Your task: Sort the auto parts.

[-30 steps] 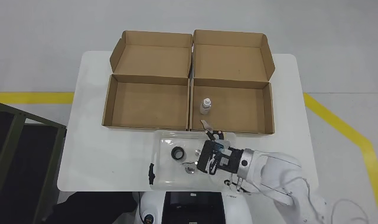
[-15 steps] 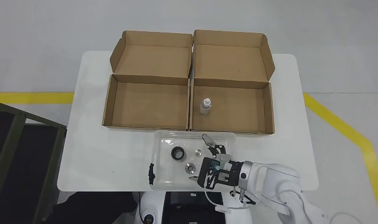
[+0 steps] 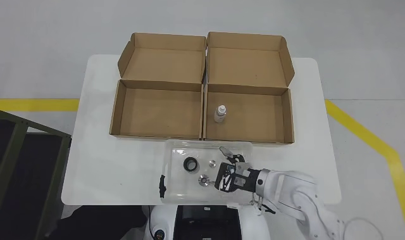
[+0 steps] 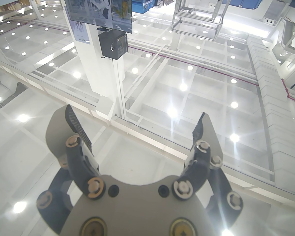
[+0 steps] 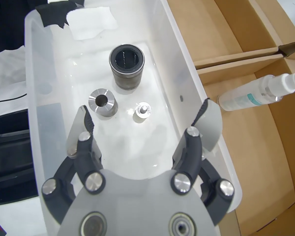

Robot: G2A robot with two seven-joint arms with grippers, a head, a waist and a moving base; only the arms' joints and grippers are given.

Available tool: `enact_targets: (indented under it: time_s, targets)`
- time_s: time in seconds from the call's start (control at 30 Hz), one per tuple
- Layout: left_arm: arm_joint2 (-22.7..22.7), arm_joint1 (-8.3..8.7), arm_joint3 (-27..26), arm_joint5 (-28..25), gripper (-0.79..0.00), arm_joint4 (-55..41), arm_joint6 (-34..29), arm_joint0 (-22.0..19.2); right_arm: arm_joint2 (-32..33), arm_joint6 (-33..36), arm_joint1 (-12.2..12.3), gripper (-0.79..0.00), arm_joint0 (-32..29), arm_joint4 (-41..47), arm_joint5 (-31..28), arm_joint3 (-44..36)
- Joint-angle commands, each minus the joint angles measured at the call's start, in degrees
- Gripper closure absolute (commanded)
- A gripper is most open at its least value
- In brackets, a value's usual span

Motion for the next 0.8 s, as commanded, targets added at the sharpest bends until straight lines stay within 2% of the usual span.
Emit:
enact_targets:
  time_s: [0.0, 0.13, 0.27, 0.43, 0.6, 0.77]
  targets:
    - [0.0, 0.0, 0.0, 0.0, -0.785, 0.0, 0.0, 0.0, -0.31, 0.78, -0.04, -0.563, 0.72, 0.29, 0.06, 0.96]
    - [0.0, 0.0, 0.0, 0.0, -0.785, 0.0, 0.0, 0.0, -1.36, 2.29, -0.19, -0.566, 2.12, 0.45, 0.61, 2.6]
    - [0.0, 0.0, 0.0, 0.0, -0.785, 0.0, 0.0, 0.0, -2.4, 3.21, -0.37, -0.533, 3.47, 0.76, 1.24, 4.21]
    - [0.0, 0.0, 0.0, 0.0, -0.785, 0.0, 0.0, 0.0, -3.86, 3.73, -0.66, -0.443, 4.95, 1.1, 2.39, 5.8]
    - [0.0, 0.0, 0.0, 0.0, -0.785, 0.0, 0.0, 0.0, -5.48, 4.1, -0.96, -0.391, 6.32, 1.34, 3.06, 7.35]
    - [0.0, 0.0, 0.0, 0.0, -0.785, 0.0, 0.0, 0.0, -6.81, 4.12, -1.24, -0.385, 7.62, 1.55, 3.5, 9.16]
